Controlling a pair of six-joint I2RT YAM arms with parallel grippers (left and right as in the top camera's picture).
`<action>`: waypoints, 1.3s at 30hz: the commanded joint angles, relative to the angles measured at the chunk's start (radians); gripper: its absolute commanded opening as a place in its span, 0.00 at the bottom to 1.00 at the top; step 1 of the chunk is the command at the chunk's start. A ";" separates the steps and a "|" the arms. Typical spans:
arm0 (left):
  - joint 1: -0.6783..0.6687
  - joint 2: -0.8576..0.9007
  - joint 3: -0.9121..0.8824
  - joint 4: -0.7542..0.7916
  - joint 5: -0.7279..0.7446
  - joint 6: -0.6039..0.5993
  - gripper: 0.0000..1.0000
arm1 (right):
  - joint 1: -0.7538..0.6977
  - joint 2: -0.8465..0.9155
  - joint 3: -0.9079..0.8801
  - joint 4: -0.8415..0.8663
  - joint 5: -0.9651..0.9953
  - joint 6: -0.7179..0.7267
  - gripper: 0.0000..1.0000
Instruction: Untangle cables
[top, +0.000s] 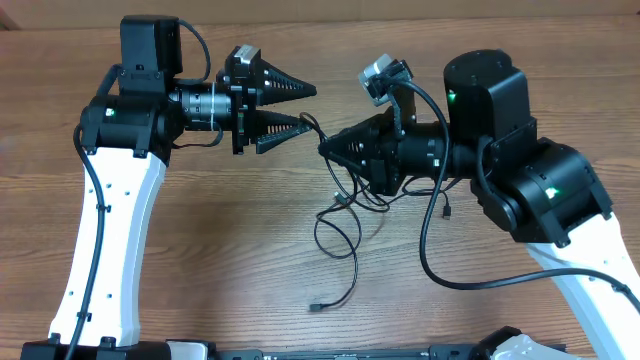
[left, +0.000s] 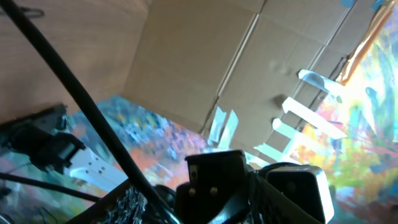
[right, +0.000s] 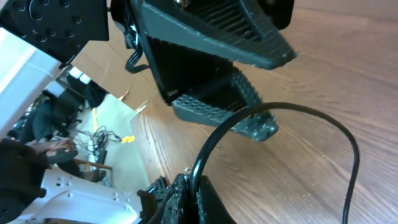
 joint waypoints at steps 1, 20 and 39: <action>-0.020 -0.008 0.005 0.001 0.063 -0.032 0.54 | 0.006 0.003 0.009 0.016 0.077 -0.012 0.04; -0.053 -0.007 0.005 0.000 -0.100 -0.032 0.24 | 0.070 0.046 0.009 0.057 0.078 -0.012 0.04; -0.052 -0.007 0.005 0.000 -0.145 -0.030 0.04 | 0.069 0.046 0.009 0.056 0.100 -0.012 0.04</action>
